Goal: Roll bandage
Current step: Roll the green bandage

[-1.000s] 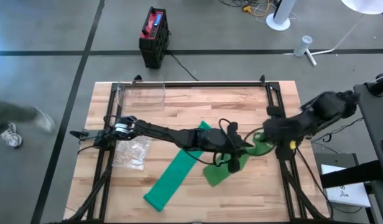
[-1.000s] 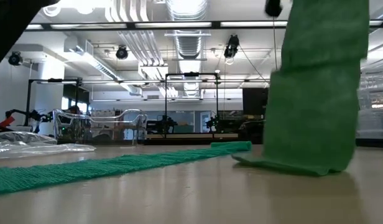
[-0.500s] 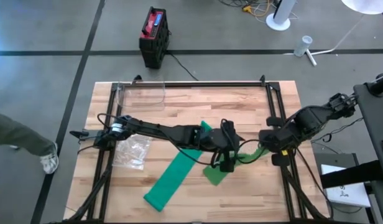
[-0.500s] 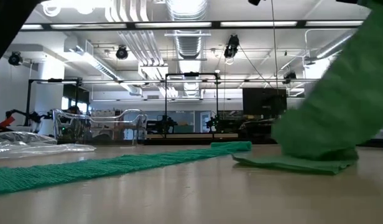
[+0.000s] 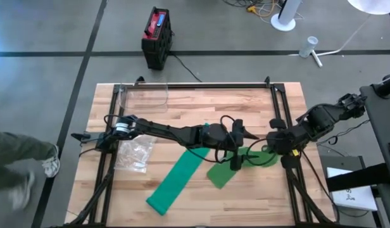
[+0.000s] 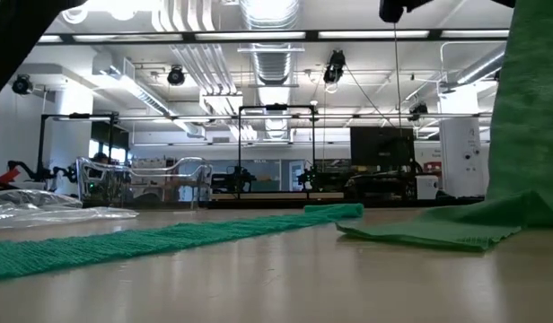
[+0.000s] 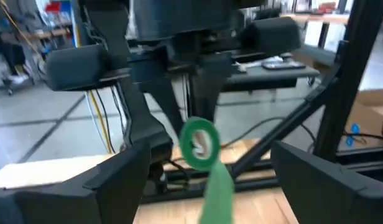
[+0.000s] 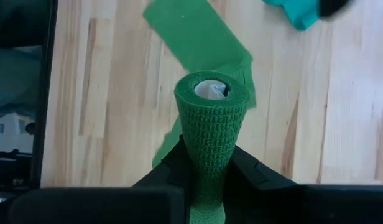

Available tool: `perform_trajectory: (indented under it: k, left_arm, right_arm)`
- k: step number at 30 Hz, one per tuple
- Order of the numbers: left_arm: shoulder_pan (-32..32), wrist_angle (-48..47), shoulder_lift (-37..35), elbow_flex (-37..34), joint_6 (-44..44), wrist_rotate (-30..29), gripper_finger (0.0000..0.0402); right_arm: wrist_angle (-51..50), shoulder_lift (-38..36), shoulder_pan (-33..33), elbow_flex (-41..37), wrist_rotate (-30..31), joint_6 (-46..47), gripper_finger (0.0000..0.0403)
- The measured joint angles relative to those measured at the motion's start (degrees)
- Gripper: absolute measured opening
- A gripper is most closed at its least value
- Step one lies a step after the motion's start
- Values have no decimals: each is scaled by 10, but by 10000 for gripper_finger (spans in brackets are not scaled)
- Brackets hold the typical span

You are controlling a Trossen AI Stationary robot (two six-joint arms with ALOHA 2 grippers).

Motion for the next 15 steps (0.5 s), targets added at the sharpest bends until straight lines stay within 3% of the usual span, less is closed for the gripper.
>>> perform_trajectory:
  k: [5, 10, 15]
  left_arm:
    - [22, 51, 0, -36, -21, 4, 307]
    - [37, 51, 2, -53, -45, 72, 297]
    - [35, 63, 1, -79, -29, 94, 285]
  right_arm:
    - [19, 30, -20, -18, 7, -48, 48]
    - [25, 77, -58, -17, 16, -90, 48]
    - [23, 117, -102, -7, 16, -123, 48]
